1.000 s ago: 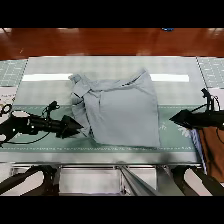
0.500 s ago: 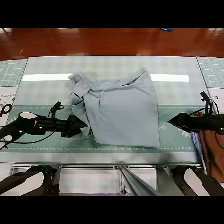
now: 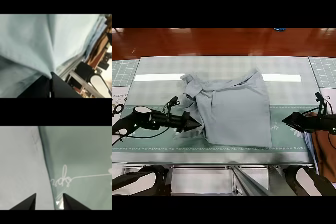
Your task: Fold the shirts.
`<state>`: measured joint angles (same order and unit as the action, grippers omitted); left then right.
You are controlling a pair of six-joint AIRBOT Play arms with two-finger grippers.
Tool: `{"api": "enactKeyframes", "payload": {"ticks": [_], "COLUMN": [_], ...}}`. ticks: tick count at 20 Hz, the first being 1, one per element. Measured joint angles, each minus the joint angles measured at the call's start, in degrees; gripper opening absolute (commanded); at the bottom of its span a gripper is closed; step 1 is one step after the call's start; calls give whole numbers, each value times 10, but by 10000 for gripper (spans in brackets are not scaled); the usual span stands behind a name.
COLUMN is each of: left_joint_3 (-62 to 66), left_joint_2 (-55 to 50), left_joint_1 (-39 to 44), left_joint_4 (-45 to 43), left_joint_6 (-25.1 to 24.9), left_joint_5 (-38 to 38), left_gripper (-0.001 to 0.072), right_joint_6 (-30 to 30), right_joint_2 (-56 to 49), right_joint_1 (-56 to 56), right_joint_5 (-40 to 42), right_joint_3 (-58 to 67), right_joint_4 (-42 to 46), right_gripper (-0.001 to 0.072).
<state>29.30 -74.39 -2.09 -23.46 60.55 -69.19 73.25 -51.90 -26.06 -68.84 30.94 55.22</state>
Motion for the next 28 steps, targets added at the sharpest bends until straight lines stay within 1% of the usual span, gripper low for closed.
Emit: {"api": "enactKeyframes", "payload": {"ticks": [2, 4, 7, 10, 13, 16, 20, 21, 22, 23, 24, 26, 28], "left_joint_3": [23, 41, 55, 60, 62, 63, 63, 63, 63, 63, 63, 68, 88], "left_joint_2": [-2, -3, -4, -5, -5, -5, -5, -5, -5, -5, -5, -5, -2], "left_joint_1": [-12, -28, -44, -50, -52, -53, -53, -53, -53, -53, -54, -62, -81], "left_joint_4": [0, 0, -3, -9, -10, -11, -11, -11, -11, -11, -11, -12, -12], "left_joint_6": [-9, -15, -23, -26, -28, -28, -28, -29, -29, -29, -29, -30, -30], "left_joint_5": [-23, -45, -61, -73, -81, -84, -86, -86, -86, -86, -85, -86, -100], "left_gripper": [19, 19, 19, 19, 19, 19, 19, 19, 19, 19, 19, 19, 19], "right_joint_6": [10, 32, 49, 57, 59, 63, 62, 61, 60, 57, 53, 35, 17], "right_joint_2": [0, 1, 4, 4, 1, -23, -89, -104, -118, -129, -137, -145, -141], "right_joint_1": [-17, -29, -21, 0, 33, 63, 119, 134, 150, 163, 174, 187, 195], "right_joint_5": [-18, -61, -103, -120, -118, -92, -50, -44, -31, -11, 12, 29, 10], "right_joint_3": [-1, -10, -44, -64, -72, -75, -76, -76, -75, -72, -66, -44, -7], "right_joint_4": [33, 87, 115, 111, 102, 76, 36, 21, 0, -17, -28, -49, -73], "right_gripper": [406, 406, 405, 405, 405, 404, 404, 381, 316, 198, 29, 35, 35]}}
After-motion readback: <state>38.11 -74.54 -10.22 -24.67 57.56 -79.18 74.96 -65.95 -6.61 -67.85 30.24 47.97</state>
